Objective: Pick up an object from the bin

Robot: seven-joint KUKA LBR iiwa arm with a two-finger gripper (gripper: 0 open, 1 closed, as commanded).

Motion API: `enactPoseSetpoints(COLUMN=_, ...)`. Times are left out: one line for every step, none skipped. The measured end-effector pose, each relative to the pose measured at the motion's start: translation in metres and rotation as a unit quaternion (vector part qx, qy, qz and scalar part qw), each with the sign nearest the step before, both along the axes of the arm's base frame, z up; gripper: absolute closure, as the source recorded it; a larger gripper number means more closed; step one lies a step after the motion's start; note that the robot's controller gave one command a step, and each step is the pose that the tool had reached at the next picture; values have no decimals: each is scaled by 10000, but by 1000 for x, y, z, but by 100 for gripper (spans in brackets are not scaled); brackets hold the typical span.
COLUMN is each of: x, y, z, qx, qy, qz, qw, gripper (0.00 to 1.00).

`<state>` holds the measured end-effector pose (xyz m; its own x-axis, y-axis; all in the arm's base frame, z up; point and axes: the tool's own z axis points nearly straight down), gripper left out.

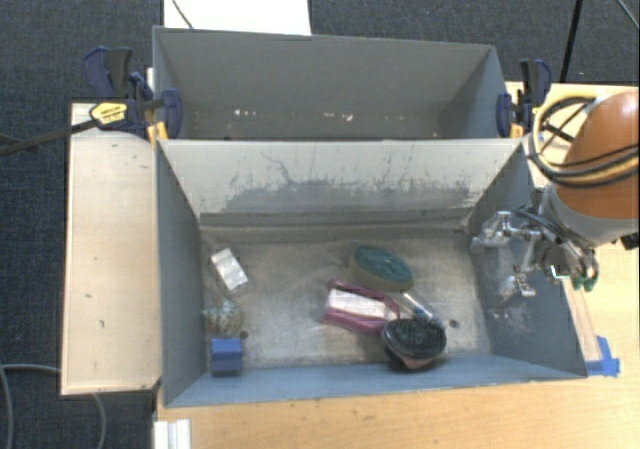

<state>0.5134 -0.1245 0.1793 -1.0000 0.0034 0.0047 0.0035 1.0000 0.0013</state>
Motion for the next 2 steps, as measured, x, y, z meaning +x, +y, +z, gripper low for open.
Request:
enactPoseSetpoints(x=2, y=53, z=-104, qx=3, qy=-14, qz=875, qw=9962, gripper=0)
enactPoseSetpoints(x=-29, y=89, z=-106, qx=-28, qy=-129, qz=1253, qw=9920, gripper=0)
